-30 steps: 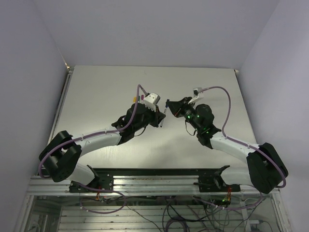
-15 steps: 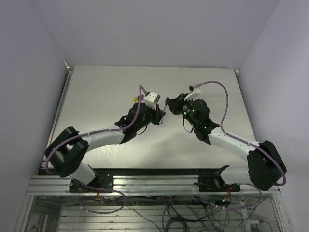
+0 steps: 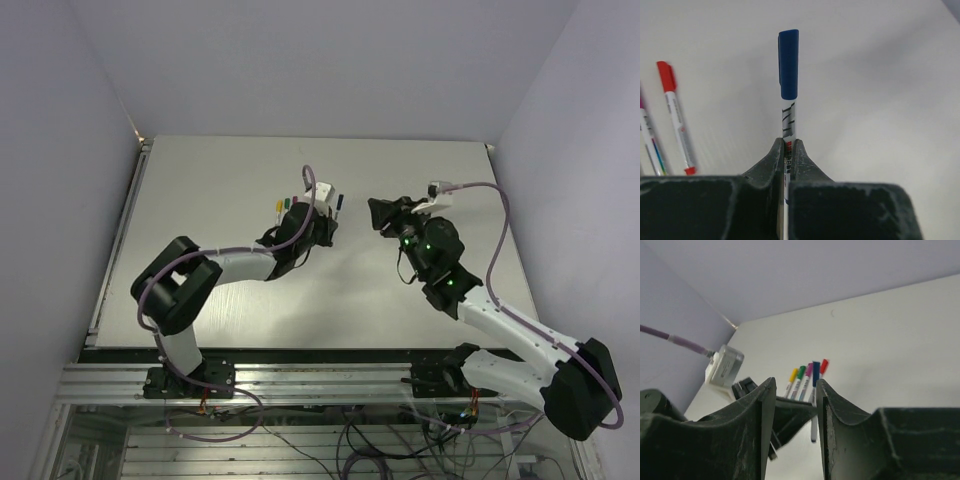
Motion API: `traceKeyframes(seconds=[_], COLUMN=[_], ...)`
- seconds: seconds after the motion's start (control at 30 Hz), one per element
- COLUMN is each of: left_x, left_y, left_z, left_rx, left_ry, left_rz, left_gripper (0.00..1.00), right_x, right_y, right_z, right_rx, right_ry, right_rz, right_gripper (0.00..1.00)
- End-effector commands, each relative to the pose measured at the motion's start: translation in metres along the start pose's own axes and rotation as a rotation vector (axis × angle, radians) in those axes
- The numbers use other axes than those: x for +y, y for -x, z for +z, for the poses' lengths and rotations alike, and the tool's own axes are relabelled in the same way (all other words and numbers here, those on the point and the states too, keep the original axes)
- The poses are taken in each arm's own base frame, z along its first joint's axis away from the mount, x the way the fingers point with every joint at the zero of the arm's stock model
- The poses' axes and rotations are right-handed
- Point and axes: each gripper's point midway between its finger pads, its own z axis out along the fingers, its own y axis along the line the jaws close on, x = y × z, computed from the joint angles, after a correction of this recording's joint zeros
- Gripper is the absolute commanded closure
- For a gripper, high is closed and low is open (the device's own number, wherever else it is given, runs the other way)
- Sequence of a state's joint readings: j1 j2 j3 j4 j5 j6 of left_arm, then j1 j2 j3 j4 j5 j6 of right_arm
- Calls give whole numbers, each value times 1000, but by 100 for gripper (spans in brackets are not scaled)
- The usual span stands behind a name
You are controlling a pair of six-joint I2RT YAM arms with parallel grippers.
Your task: Insert the pens into the pen caps
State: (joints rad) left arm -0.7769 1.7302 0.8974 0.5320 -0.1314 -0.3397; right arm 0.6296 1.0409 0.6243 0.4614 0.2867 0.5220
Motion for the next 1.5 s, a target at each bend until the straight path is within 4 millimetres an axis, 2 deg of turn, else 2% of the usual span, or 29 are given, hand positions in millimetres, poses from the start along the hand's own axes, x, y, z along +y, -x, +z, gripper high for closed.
traceKeyframes(seconds=[0.0,0.3,0.53,0.83,0.93,1.1,1.2,1.47], left_x=[24,68,101,118,118,113,109,100], left_y=[12,-9,-35,-59,-63,-62,-53,-1], left_z=[22,56,65,70,71,74,74,65], left_rx=[9,169,291,384,392,384,368,277], left_ry=[86,275,400,434,425,402,387,377], left_rz=[-20,22,57,31,20,-1,-7,13], left_gripper=[93,93,93,93,88,72,69,68], right_x=[-34,-55,-61,-62,-61,-59,-58,-58], right_y=[-8,-26,-33,-42,-43,-45,-45,-39], right_z=[-13,-27,-29,-27,-25,-23,-22,-22], right_rx=[5,55,71,94,95,104,108,92], right_ry=[-146,-227,-246,-247,-243,-240,-235,-236], right_rz=[-25,-16,-11,-10,-8,-11,-11,-19], right_gripper=[62,64,64,64,64,64,65,65])
